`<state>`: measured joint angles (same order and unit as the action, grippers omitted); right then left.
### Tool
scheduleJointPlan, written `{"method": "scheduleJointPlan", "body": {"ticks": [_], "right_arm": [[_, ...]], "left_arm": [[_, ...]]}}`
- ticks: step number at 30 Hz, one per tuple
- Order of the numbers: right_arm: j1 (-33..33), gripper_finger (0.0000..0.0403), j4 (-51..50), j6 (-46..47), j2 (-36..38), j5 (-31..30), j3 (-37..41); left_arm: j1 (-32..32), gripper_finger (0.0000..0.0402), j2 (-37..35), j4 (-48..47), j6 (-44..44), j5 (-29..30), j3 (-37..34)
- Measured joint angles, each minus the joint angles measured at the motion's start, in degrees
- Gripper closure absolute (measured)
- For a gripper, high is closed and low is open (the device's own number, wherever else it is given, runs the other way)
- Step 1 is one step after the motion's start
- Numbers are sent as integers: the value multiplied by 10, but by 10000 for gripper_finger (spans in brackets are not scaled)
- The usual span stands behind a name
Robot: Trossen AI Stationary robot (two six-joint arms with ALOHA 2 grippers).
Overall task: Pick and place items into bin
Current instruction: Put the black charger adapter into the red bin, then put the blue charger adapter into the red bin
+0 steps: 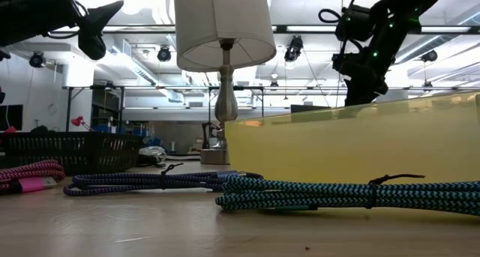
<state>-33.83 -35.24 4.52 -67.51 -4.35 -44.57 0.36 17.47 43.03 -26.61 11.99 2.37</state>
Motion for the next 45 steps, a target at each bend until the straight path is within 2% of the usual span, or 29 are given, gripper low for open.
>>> {"method": "scheduleJointPlan", "body": {"ticks": [8,11,20,26,36,45], "right_arm": [[-34,262,19,-23,0,7,11],[-43,262,22,-26,0,29,24],[-43,261,105,-1,-1,44,84],[-43,261,123,1,-1,44,96],[-43,219,125,0,-1,44,97],[-43,219,123,22,-1,44,97]], "left_arm": [[0,211,0,0,0,0,0],[0,211,0,-1,0,0,-1],[0,211,0,-1,0,0,-1],[0,211,0,-1,0,0,-1],[0,211,1,0,0,0,-1],[0,211,1,0,-1,0,-1]]}}
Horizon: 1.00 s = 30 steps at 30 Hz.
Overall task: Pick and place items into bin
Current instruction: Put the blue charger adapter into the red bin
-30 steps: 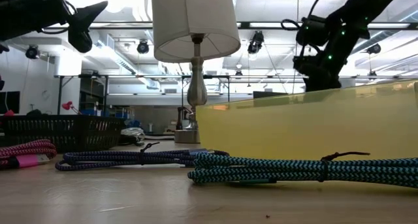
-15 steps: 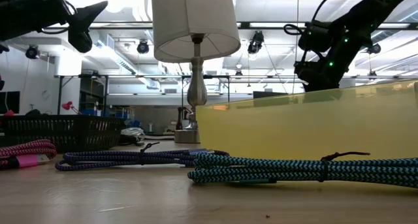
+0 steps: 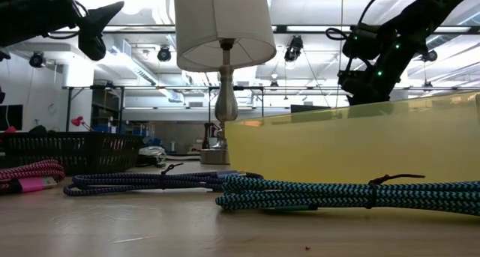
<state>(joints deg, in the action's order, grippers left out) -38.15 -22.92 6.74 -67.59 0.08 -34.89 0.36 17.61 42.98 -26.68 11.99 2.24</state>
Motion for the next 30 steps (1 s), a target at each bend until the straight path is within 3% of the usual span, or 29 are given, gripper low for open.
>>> {"method": "scheduleJointPlan", "body": {"ticks": [6,12,16,30], "right_arm": [[0,220,1,40,0,7,-1],[2,220,50,56,5,133,-2],[18,223,81,107,12,180,-2],[156,233,193,210,20,180,-2]], "left_arm": [[0,211,0,0,0,0,0],[0,211,0,0,0,0,0],[0,211,0,0,-1,0,0],[0,211,29,-2,-1,-42,0]]}}
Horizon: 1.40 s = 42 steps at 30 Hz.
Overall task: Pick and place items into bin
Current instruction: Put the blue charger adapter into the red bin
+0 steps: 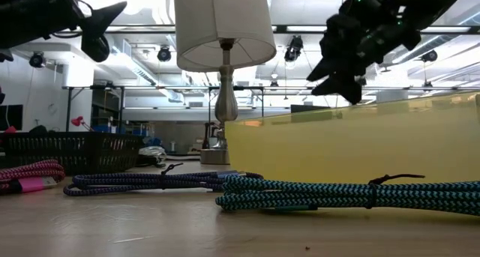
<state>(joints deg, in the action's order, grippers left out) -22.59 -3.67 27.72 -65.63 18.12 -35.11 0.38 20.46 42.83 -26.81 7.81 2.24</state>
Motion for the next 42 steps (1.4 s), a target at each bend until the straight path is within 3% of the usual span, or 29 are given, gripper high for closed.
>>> {"method": "scheduleJointPlan", "body": {"ticks": [3,12,31,35,39,42], "right_arm": [[38,235,-1,23,0,-5,1],[100,234,0,24,0,-110,1],[100,234,2,65,0,-131,-1],[100,234,2,62,0,-149,-1],[100,234,1,48,0,-169,-1],[99,234,0,31,-1,-169,-1]], "left_arm": [[0,211,11,0,0,0,0],[0,211,46,0,-48,-15,0],[0,213,123,-34,-360,-151,0],[0,213,146,-35,-369,-163,14],[4,213,178,-49,-314,-164,52],[13,213,209,-147,-254,-180,105]]}}
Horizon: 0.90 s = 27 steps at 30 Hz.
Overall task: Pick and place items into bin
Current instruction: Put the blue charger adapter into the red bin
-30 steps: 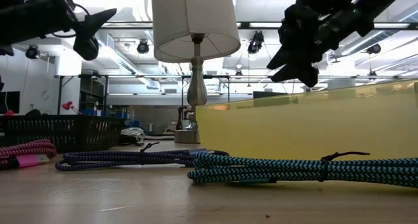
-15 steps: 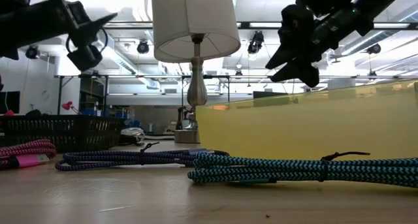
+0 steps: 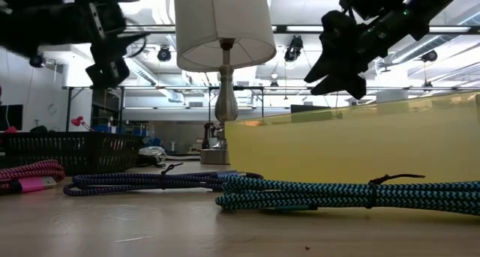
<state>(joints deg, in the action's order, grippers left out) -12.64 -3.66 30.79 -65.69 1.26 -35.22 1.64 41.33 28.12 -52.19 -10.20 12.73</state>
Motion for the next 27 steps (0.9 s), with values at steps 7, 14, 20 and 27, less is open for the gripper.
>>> {"method": "scheduleJointPlan", "body": {"ticks": [7,14,20,27], "right_arm": [[0,234,-6,-15,0,0,0],[0,234,-6,-50,0,0,0],[0,234,-6,-85,0,1,0],[0,234,-6,-88,0,1,0]], "left_arm": [[16,213,82,-374,36,-66,185],[40,213,142,-580,67,-102,326],[93,213,181,-710,76,-103,401],[183,213,227,-818,-11,-114,428]]}}
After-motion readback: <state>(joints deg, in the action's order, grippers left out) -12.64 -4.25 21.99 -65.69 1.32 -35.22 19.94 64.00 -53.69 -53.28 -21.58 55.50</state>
